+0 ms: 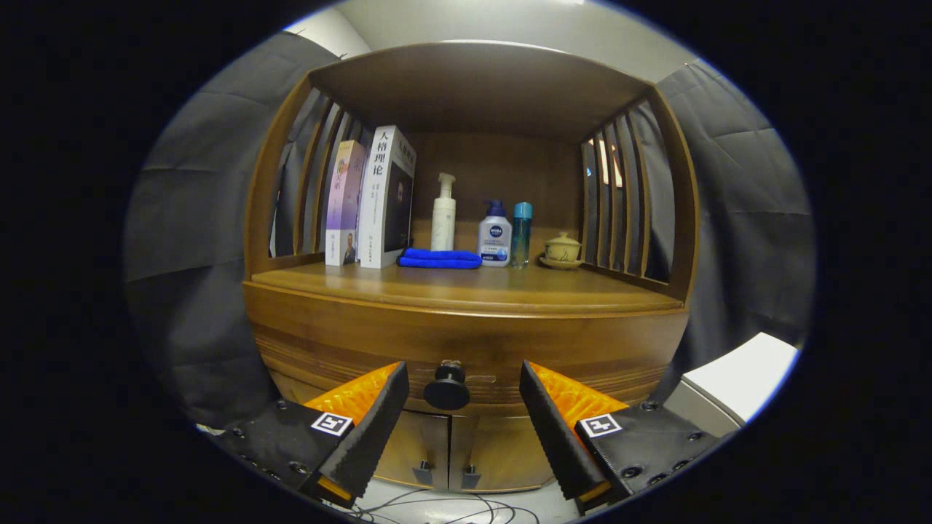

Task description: Pull open the drawer, take out the items inside it, and place them on the countertop above the cabinet.

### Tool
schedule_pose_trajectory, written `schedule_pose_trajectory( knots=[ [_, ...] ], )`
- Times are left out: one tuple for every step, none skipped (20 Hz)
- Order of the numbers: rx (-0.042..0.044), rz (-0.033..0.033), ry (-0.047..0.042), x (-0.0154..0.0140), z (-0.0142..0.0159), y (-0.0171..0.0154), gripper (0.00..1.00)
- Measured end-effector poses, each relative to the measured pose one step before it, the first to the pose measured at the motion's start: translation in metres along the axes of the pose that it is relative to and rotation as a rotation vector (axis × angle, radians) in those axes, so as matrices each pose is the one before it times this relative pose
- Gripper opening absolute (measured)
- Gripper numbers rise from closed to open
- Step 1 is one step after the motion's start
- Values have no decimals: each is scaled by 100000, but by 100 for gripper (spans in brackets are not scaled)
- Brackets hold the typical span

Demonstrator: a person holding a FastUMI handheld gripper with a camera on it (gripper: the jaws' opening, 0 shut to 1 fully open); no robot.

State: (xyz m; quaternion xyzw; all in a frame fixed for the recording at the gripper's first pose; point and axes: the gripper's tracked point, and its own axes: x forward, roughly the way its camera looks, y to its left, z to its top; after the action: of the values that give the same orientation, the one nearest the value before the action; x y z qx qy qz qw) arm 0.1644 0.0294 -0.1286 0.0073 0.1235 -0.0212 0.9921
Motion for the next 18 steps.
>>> schedule_pose_trajectory(
  knots=[
    [216,566,1332,740,-487,166,97],
    [30,431,1279,644,-407,122,98],
    [-57,293,931,528,-490,166,97],
    [315,981,998,507,-496,255,90],
    [-97,571,1071,463,-443,178,88],
    [-730,374,1130,454,-432,31,85],
    [-764,620,892,281,-320,280,83],
    [-683,541,765,303,-233,147,81],
    [-394,904,683,268,-231,206,78],
    [312,785,194,159,-12,205,76],
    [328,959,-768,-45,144,311,76],
    [-243,-3872,-175,-204,207,-760,69],
    [690,-163,-221,482,-88,-133,63],
    [1673,1085,-83,-94,-78,2,56],
    [1510,248,460,129,-7,26,50],
    [423,-75,310,-62,98,35,47],
    [-159,-290,635,53,-85,14,43],
    [-516,179,335,157,-42,-58,40]
  ],
)
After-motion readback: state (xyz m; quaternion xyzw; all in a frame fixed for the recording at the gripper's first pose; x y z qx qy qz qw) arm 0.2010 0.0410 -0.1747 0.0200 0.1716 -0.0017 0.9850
